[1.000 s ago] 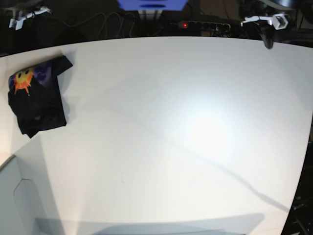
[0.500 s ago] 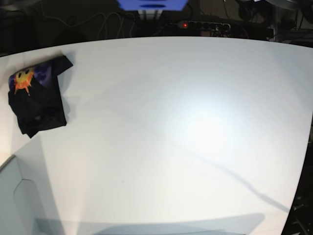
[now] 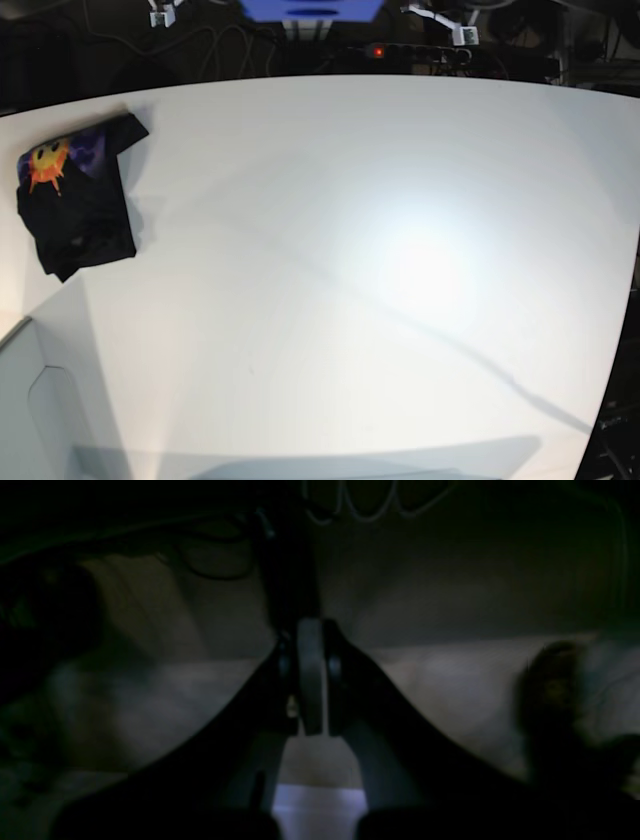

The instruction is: Fold the T-shirt properly

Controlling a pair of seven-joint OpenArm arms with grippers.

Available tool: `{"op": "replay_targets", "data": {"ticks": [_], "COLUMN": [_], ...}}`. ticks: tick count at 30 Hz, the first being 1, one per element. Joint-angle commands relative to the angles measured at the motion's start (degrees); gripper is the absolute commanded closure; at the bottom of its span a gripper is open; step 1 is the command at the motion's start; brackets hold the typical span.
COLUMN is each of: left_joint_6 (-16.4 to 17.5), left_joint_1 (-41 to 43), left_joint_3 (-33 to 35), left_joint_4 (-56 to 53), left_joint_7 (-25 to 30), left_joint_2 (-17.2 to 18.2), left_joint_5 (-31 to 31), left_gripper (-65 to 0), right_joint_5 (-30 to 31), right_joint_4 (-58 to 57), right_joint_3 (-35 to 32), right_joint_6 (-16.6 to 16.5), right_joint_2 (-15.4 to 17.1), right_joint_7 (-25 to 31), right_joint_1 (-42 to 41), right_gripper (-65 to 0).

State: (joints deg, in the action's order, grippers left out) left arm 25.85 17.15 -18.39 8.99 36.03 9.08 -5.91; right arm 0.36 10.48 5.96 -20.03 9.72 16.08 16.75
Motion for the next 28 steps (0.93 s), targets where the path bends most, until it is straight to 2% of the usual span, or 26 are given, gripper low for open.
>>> {"op": "replay_targets", "data": {"ticks": [1,4,7,9,12,14,21,28], "left_joint_6": [0.22,0.13,-0.31,-4.18,-13.67,-16.31,-16.75,-16.83], "left_joint_1": [-0.49,-3.56,-5.67,-6.64,-7.87,-7.96,-9.89,-10.25], "left_joint_3": [1.21,4.63,5.07,5.43,5.60,5.60,5.60,5.60], "left_joint_4": [0.02,0.02,0.02,0.02,-0.07,-0.07,-0.07,-0.07], "left_joint_7": [-2.05,-12.16,-17.35,-19.46,-22.27,-22.71,-23.15,-23.15], "left_joint_2": [0.37,0.28,-1.48,-2.44,-4.11,-4.82,-4.91,-4.82], "left_joint_5": [-0.02,0.42,0.51,0.07,-0.02,-0.02,-0.02,-0.02], "left_gripper": [0.0,0.0,0.0,0.0,-0.1,-0.1,-0.1,-0.1], "right_joint_5": [0.03,0.03,0.03,0.03,0.03,0.03,0.03,0.12], "right_joint_4": [-0.15,-0.15,-0.15,-0.15,-0.15,-0.15,-0.15,-0.15], "right_joint_3": [-0.90,-3.19,-3.27,-3.27,-3.36,-3.36,-3.45,-3.27], "right_joint_6": [1.35,3.11,3.72,4.16,4.87,4.87,4.87,4.95], "right_joint_2": [0.09,-0.26,-1.50,-1.85,-2.99,-3.08,-5.89,-7.03], "right_joint_7": [-0.30,-2.93,-3.81,-3.81,-3.72,-3.72,-3.72,-3.72], "right_joint_1": [-0.01,-2.12,-3.87,-4.40,-5.46,-5.63,-7.57,-7.21], "right_gripper": [0.0,0.0,0.0,0.0,0.0,0.0,0.0,0.0]}}
